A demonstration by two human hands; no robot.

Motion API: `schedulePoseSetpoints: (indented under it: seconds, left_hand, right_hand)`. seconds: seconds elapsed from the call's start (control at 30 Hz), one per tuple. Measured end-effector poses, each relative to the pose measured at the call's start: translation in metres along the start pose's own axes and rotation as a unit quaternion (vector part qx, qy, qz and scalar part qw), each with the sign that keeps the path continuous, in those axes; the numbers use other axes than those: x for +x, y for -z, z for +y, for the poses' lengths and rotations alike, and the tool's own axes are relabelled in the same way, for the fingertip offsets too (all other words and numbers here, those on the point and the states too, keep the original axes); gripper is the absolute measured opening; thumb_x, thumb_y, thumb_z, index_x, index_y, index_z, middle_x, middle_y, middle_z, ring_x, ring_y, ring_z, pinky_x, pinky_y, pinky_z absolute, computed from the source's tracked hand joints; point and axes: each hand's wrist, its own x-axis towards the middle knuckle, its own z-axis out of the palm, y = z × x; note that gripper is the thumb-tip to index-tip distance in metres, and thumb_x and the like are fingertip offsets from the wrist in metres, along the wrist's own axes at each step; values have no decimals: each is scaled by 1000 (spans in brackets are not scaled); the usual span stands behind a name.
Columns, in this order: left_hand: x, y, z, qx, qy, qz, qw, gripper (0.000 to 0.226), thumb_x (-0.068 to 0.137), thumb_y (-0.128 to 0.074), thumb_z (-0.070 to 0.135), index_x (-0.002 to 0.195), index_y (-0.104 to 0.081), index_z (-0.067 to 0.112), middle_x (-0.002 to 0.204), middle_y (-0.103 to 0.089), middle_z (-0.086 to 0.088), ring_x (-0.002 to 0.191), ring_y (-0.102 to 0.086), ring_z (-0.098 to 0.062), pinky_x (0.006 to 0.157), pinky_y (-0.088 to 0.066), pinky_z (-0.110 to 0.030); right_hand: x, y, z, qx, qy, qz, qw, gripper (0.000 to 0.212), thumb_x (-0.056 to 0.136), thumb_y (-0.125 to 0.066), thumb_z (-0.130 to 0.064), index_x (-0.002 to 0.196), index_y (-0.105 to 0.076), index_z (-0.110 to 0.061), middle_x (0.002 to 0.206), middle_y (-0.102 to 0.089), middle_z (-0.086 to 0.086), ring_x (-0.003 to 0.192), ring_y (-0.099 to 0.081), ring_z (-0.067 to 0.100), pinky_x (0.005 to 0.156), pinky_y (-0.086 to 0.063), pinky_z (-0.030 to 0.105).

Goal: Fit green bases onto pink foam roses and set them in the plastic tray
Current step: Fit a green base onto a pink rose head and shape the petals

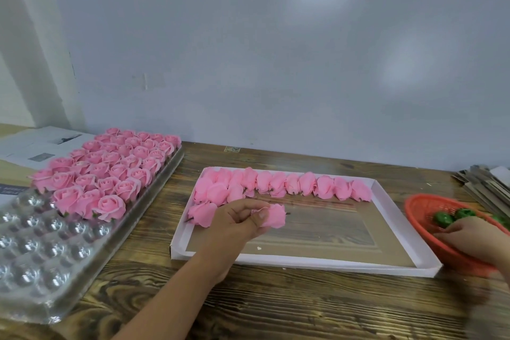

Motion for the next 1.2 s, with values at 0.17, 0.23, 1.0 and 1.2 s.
schedulePoseSetpoints:
  seconds: [0.17,0.23,1.0,1.2]
  left_hand:
    - [0,0,1,-1,10,1,1000,24,82,-69,17,105,-74,9,105,-78,-7,105,-72,-19,80,-59,-23]
    - [1,0,1,3,12,4,1000,17,90,-66,9,105,-74,8,105,-78,-7,106,-72,-19,80,-59,-24]
    - [1,0,0,-14,9,4,1000,22,87,-66,12,107,-74,8,109,-77,-8,108,-72,-19,81,-59,-24]
    - [0,0,0,-31,6,4,999,21,78,-70,19,97,-79,17,108,-77,-8,107,-72,-20,79,-59,-23]
  right_hand:
    - [0,10,-9,-26,2,-65,998,25,91,-58,-18,76,-78,-24,87,-73,1,81,-67,17,88,-51,35]
    - [5,7,-9,-62,-2,-72,996,29,93,-51,-12,83,-77,-20,92,-71,3,83,-66,17,89,-51,36]
    - [-74,-13,-101,449,122,152,872,37,86,-52,6,92,-73,-24,70,-70,-1,49,-62,14,46,-51,22]
    - [-129,-66,-186,536,179,-50,824,37,91,-48,10,88,-70,-19,70,-67,1,51,-57,7,53,-52,19]
